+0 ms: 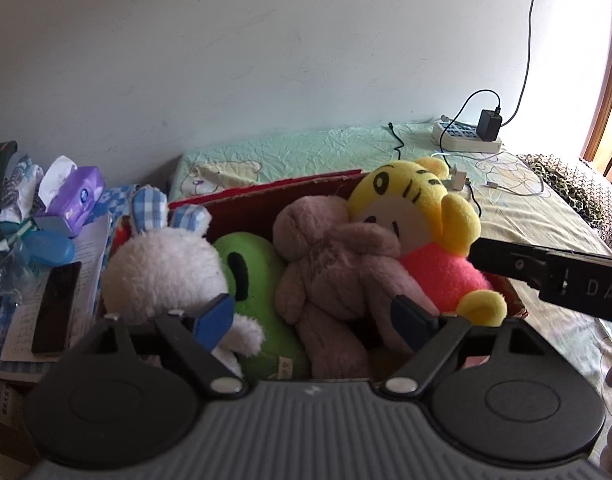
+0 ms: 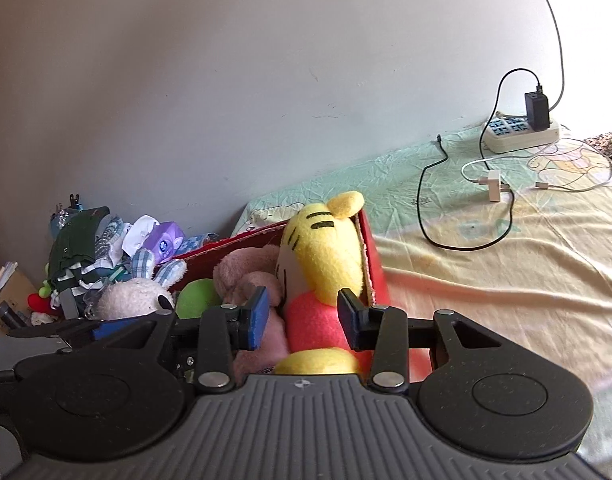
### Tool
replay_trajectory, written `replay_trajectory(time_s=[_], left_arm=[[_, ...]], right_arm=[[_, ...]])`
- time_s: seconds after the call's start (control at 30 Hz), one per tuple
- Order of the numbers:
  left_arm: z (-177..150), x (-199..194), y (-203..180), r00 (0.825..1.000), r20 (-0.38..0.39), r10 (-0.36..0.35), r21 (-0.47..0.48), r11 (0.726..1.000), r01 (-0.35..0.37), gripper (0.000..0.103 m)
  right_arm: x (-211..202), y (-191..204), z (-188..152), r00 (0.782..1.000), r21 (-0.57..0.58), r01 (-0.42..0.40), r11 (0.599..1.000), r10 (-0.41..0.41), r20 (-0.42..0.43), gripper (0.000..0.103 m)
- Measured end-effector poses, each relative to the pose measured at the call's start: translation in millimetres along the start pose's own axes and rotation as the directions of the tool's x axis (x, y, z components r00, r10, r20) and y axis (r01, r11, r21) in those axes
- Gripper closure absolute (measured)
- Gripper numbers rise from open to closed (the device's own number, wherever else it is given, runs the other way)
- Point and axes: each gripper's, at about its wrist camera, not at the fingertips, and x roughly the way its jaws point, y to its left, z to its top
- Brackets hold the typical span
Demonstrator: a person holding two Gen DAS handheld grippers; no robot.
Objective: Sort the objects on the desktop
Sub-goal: 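Lower the pink teddy into the red box between green plush and tiger, then open both grippers and withdraw them from the pink teddy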
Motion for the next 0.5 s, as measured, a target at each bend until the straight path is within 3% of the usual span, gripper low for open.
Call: replay_trajectory(time_s=[0.3,0.5], left_arm=[[-5,-11,-17,0.994,-0.052,0.097,0.001,0.995,-0.097,0.012],[-10,-17,-29,0.979,-0.081,0.185,-0.054,0.98,-0.19,0.008]], right_arm=[[-15,-8,-10,0.998,0.001,0.06,0.998,-0.06,-0.019,0.061],[-18,-12,-8,0.998,-0.038,0.038,0.999,-0.04,-0.057,0.061]])
